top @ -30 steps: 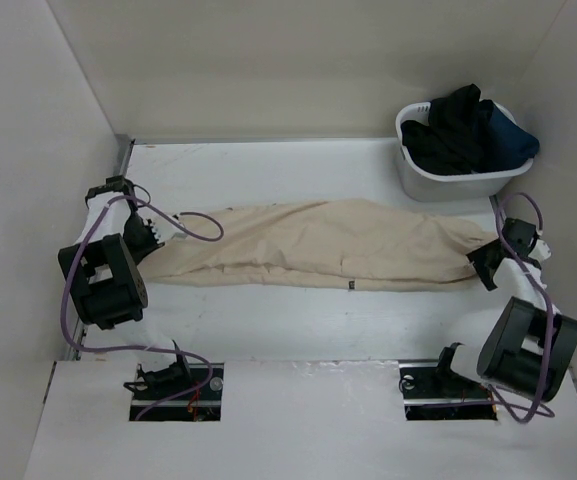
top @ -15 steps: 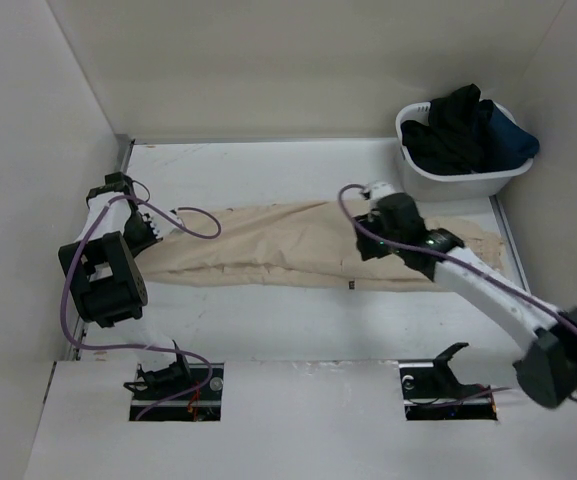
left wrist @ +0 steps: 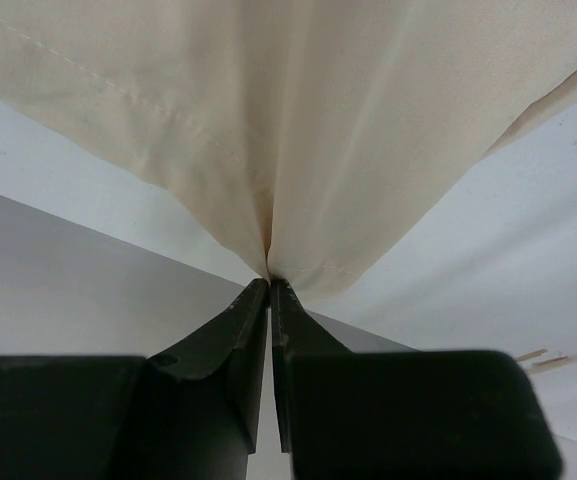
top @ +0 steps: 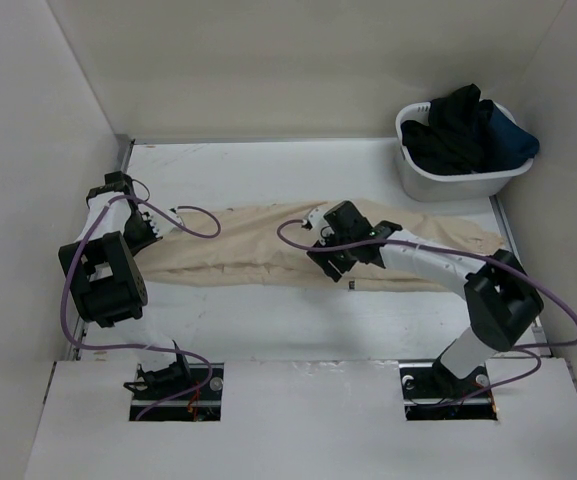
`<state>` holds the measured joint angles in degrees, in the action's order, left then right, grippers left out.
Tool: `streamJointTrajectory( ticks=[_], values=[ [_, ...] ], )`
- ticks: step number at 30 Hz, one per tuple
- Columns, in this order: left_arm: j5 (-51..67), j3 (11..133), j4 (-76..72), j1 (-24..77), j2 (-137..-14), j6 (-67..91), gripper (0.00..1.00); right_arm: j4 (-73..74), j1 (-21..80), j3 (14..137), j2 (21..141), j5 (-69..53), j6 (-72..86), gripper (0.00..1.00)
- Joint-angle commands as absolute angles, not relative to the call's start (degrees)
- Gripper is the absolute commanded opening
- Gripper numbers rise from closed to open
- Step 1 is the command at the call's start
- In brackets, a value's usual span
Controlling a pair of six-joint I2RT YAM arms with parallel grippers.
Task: Fold and stack the trousers
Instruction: Fold the trousers
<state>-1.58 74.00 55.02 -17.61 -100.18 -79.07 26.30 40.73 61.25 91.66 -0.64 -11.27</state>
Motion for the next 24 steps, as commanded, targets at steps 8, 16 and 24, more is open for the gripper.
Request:
streamJointTrajectory(
  ticks=[8, 16, 24],
  values=[
    [-1.6, 76.6, 54.8, -17.2, -99.6, -78.9, 0.06, 21.6, 42.2, 64.7, 99.8, 1.2, -12.5, 0.61],
    [-1.3, 75.9, 54.8, -17.2, -99.2, -78.9, 0.06, 20.4, 42.2, 63.7, 98.5, 1.8, -11.0, 0.47],
    [-1.3, 75.8, 54.8, -17.2, -99.3, -78.8, 0.06, 19.9, 41.9, 63.9, 100.1, 2.4, -10.8, 0.22]
  ],
)
